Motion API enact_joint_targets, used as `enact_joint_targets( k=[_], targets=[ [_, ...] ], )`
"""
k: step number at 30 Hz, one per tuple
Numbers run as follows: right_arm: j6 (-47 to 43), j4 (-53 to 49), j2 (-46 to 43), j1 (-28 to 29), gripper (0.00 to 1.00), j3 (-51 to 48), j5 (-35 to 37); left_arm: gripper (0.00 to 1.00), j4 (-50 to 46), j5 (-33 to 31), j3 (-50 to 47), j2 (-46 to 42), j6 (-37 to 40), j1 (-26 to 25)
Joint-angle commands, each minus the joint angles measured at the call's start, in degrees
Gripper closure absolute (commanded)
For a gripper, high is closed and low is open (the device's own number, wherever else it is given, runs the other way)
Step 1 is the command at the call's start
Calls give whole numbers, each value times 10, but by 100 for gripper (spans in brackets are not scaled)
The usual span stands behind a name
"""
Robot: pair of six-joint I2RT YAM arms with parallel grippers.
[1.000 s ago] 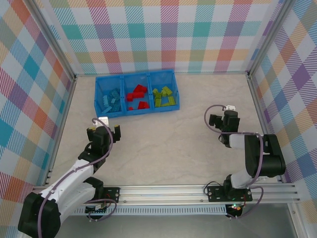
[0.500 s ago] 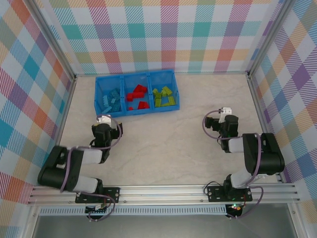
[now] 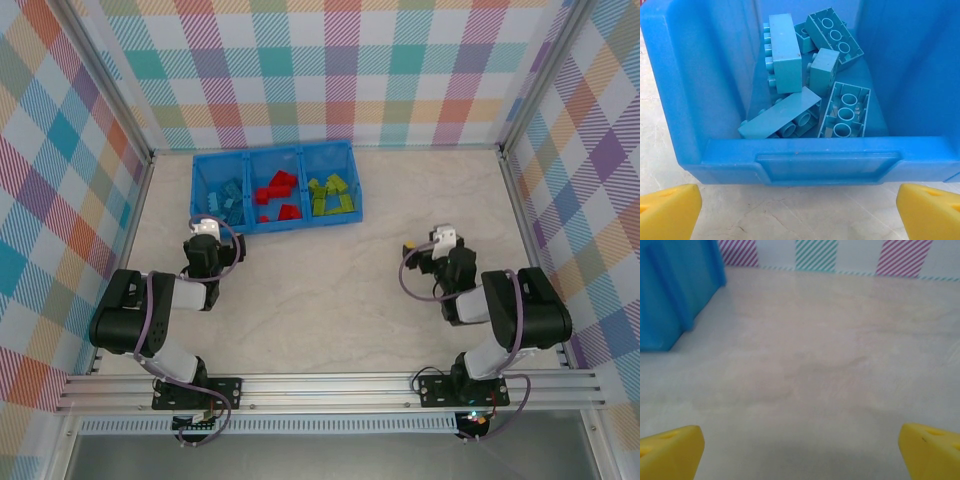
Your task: Sort the legos into containers by color
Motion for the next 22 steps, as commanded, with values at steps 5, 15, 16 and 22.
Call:
enact_joint_targets(
  k=[5,15,16,22],
  targets=[
    [26,-70,-13,-19,0,44,21,0,8,9,6,-7,-6,6],
    [38,-113,-12,-36,0,66,-16,0,8,9,4,-7,-6,6],
    [42,-122,-11,-46,0,72,-35,0,8,9,4,-7,-6,5],
    [37,-102,-12,-43,0,61,-32,0,8,10,5,-7,-6,5]
  ],
)
